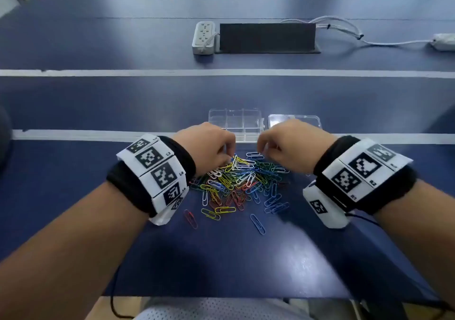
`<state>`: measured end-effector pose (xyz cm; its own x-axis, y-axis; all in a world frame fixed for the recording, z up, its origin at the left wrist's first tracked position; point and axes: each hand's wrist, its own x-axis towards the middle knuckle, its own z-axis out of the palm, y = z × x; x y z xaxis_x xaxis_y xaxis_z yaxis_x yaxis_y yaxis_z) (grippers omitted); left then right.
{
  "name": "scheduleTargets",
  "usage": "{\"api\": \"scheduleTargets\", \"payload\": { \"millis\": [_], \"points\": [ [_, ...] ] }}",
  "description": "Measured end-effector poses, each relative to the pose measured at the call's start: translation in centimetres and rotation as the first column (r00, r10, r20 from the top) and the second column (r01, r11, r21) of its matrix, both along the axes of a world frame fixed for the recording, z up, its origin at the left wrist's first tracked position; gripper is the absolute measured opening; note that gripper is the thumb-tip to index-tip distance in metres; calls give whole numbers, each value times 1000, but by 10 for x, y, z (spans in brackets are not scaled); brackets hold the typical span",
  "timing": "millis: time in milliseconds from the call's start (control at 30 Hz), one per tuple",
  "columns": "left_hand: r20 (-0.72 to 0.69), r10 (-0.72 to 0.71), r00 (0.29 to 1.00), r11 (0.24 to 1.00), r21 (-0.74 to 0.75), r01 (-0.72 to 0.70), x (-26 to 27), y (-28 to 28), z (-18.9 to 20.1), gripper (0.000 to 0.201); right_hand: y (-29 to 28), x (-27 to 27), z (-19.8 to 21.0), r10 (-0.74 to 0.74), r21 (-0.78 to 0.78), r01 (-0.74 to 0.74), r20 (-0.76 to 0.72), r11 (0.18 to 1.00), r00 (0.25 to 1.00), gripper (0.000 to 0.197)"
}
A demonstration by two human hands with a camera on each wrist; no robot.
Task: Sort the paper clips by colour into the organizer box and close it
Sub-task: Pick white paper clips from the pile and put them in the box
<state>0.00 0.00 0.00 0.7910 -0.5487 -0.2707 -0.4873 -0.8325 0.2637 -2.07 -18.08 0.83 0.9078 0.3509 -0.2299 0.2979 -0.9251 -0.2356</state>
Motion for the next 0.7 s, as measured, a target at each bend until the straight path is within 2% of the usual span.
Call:
{"api": "scheduleTargets", "payload": {
  "millis": [267,433,567,700],
  "points": [
    [24,31,999,999,39,-32,4,-8,5,13,17,14,-7,13,-156,-9,23,988,1000,16],
    [5,79,997,990,114,-79,-2,5,13,15,7,13,-10,5,-117,-10,-39,993,999,13],
    [-56,98,994,982,170,-87,-11,5,12,27,3,8,0,-32,-41,30,-27,999,999,6],
    [-24,117,993,980,164,-111,-14,2,8,22,11,5,2,9,27,-8,-30,1000,1000,29]
  ]
}}
